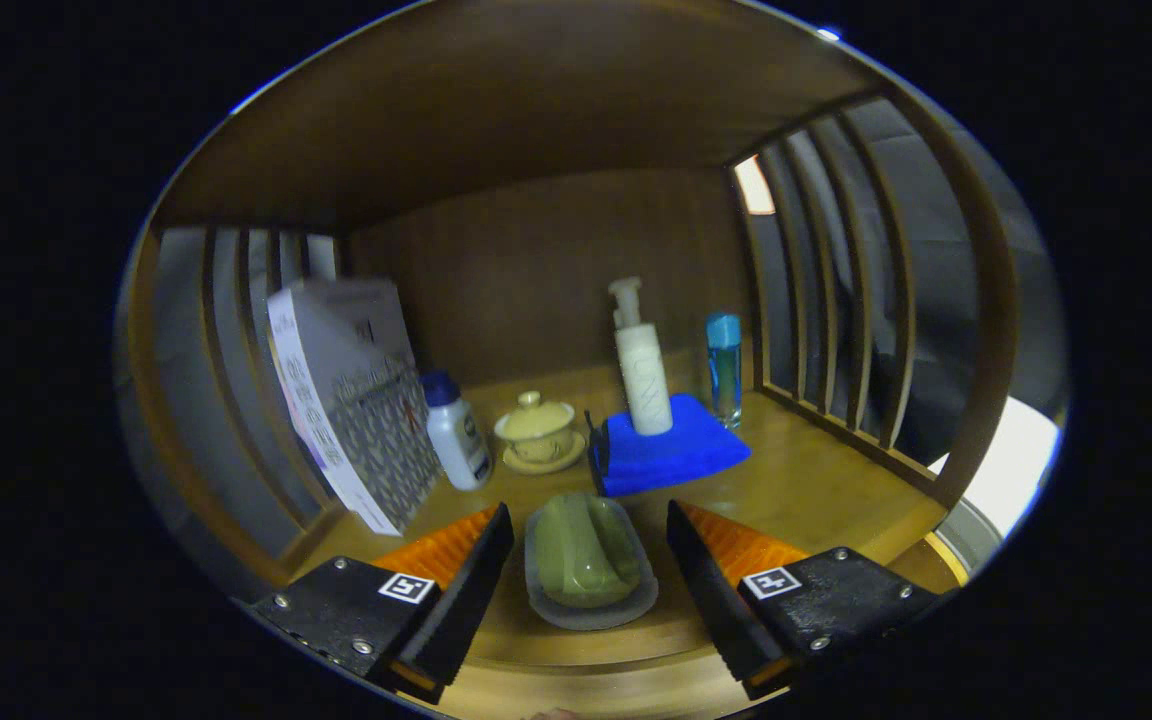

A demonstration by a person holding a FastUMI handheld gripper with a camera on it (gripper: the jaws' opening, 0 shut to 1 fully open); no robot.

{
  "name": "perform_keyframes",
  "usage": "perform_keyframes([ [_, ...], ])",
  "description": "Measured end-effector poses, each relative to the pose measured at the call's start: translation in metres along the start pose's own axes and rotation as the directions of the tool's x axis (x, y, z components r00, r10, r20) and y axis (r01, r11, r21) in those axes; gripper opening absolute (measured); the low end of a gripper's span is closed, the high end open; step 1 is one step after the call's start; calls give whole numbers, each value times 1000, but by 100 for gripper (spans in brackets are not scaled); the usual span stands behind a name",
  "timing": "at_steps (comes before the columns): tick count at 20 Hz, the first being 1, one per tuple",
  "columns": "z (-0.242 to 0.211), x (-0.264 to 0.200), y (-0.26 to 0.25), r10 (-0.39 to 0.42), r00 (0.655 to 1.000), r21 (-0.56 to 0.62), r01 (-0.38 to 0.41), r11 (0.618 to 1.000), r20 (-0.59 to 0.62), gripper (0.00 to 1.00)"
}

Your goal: Pull open the drawer, take out the items inside it, and place them on the countertop above the cabinet.

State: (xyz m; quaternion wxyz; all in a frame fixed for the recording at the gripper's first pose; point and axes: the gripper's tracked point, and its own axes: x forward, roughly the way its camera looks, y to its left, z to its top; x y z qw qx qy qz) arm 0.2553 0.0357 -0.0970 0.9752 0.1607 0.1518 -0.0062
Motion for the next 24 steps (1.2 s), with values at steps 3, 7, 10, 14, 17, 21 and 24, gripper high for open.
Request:
perform_keyframes([
  [3, 31, -36, -13, -10, 995, 10, 9, 1000, 100, 95],
  [7, 54, -87, -7, 12, 984, -29, -7, 1000, 178, 95],
  [10, 55, -128, 9, 67, 972, -23, -63, 998, 225, 95],
  [14, 31, -176, 18, 100, 968, -81, -83, 993, 230, 95],
  [17, 1, -210, 26, 118, 963, -120, -91, 989, 242, 95],
  [21, -43, -250, 26, 142, 957, -122, -115, 986, 251, 96],
  [24, -75, -274, 22, 156, 959, -101, -135, 986, 237, 95],
])
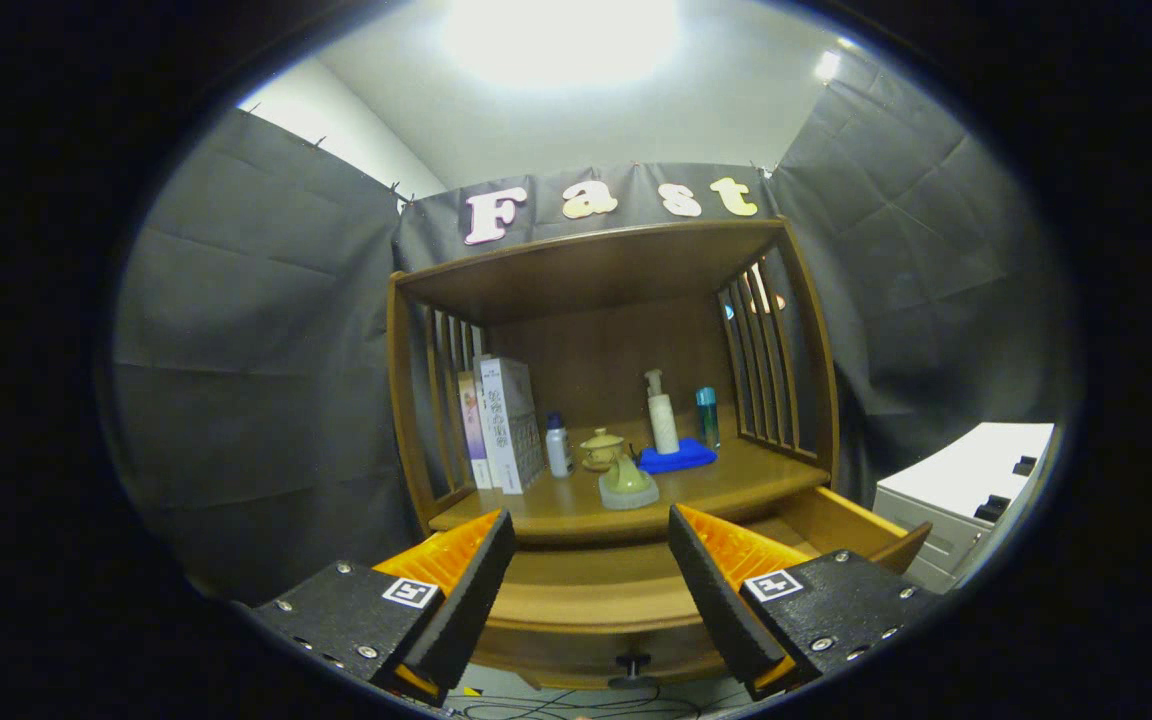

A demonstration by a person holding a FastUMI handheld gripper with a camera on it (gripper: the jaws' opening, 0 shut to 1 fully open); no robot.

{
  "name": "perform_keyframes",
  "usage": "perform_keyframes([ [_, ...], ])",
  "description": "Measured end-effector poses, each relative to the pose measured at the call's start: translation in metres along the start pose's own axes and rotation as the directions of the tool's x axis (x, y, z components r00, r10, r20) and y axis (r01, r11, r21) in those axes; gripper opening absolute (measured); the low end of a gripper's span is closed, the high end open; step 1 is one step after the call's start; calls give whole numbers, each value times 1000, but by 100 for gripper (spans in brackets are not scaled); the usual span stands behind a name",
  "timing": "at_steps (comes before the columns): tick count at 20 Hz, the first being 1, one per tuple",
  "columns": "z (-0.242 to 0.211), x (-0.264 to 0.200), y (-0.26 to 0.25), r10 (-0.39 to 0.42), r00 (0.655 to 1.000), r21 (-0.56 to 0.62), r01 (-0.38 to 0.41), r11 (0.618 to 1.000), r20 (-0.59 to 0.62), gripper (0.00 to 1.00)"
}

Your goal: Pull open the drawer, take out the items inside it, and place them on the countertop above the cabinet.

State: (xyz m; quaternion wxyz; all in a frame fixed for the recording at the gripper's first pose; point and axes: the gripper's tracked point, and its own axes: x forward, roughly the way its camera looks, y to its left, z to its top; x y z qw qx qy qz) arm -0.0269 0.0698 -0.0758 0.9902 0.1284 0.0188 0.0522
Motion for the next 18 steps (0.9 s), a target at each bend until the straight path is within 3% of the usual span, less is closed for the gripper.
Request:
perform_keyframes([
  [9, -88, -32, -13, -41, 993, -128, 27, 991, -107, 95],
  [18, -133, -5, -42, -129, 977, -166, 101, 981, -168, 96],
])
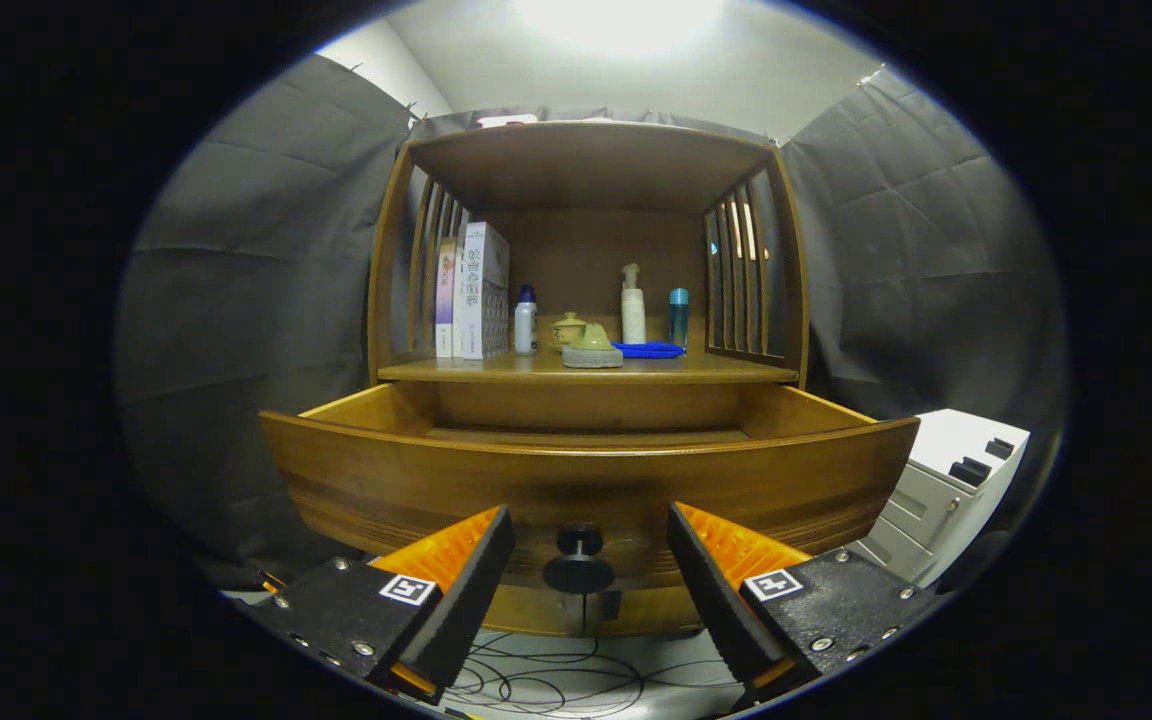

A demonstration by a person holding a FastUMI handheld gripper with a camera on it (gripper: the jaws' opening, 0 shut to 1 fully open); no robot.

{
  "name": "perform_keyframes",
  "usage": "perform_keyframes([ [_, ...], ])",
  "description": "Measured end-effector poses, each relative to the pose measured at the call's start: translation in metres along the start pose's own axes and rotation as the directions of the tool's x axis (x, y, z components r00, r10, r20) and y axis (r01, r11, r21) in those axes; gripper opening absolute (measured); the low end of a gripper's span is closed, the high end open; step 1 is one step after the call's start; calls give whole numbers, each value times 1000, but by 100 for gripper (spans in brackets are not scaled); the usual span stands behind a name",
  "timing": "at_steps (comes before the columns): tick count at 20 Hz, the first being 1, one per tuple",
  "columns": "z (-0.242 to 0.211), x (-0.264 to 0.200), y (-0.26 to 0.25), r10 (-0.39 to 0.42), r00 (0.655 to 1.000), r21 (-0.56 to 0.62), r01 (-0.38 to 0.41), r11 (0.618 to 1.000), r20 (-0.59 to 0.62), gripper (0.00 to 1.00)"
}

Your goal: Pull open the drawer, take out the items inside it, and place them on the countertop above the cabinet.

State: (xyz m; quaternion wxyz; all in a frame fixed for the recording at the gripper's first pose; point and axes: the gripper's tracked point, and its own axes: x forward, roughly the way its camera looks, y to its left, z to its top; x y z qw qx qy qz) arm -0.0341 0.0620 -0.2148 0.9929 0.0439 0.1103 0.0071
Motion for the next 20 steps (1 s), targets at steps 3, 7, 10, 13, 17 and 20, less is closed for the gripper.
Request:
perform_keyframes([
  [3, 0, 10, -8, -18, 1000, 7, 18, 1000, 2, 96],
  [7, 4, 20, -9, -8, 1000, 19, 8, 1000, 13, 96],
  [10, 2, 21, -7, -6, 1000, 17, 6, 1000, 16, 95],
  [13, -1, 24, -4, 12, 1000, 19, -12, 1000, -10, 95],
  [17, 3, 39, -6, 28, 999, 37, -27, 999, -39, 95],
  [20, 16, 58, -6, 20, 1000, 32, -20, 999, -13, 95],
])
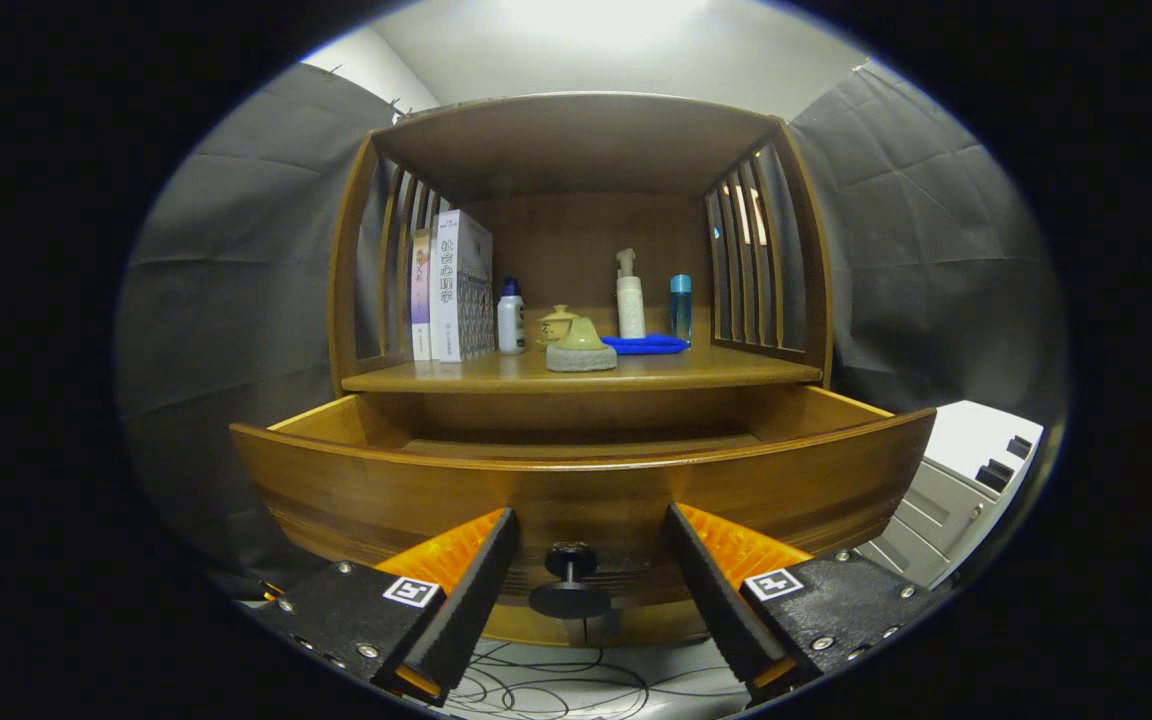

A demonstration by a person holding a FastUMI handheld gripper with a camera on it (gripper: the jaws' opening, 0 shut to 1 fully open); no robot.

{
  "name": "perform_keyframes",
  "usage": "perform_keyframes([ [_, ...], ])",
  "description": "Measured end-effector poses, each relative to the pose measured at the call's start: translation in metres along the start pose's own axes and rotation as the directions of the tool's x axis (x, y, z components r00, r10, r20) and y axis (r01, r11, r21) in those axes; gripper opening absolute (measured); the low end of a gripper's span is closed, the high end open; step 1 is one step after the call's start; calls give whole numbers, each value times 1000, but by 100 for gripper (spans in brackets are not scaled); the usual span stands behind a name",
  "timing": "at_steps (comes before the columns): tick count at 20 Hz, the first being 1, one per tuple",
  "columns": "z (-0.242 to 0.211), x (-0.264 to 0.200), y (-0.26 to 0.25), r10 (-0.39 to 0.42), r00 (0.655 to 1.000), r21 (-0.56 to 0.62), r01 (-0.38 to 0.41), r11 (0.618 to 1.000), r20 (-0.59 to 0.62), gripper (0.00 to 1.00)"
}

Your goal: Pull open the drawer, take out the items inside it, and place them on the countertop above the cabinet.

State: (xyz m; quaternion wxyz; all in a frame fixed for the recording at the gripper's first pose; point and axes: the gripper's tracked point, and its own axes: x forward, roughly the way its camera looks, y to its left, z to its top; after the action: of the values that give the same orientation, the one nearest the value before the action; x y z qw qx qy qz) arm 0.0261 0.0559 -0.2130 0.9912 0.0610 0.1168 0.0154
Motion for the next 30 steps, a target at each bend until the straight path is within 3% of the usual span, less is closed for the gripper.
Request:
perform_keyframes([
  [5, 4, 39, 2, -18, 1000, 1, 18, 1000, -10, 95],
  [10, 4, 77, 4, -31, 999, -76, 29, 997, -20, 96],
  [19, 11, 139, 0, -15, 1000, -23, 15, 1000, -23, 95],
  [25, 10, 139, 2, 4, 999, -13, -5, 1000, -34, 96],
  [30, 68, 102, -26, 8, 999, -38, -6, 999, 51, 96],
])
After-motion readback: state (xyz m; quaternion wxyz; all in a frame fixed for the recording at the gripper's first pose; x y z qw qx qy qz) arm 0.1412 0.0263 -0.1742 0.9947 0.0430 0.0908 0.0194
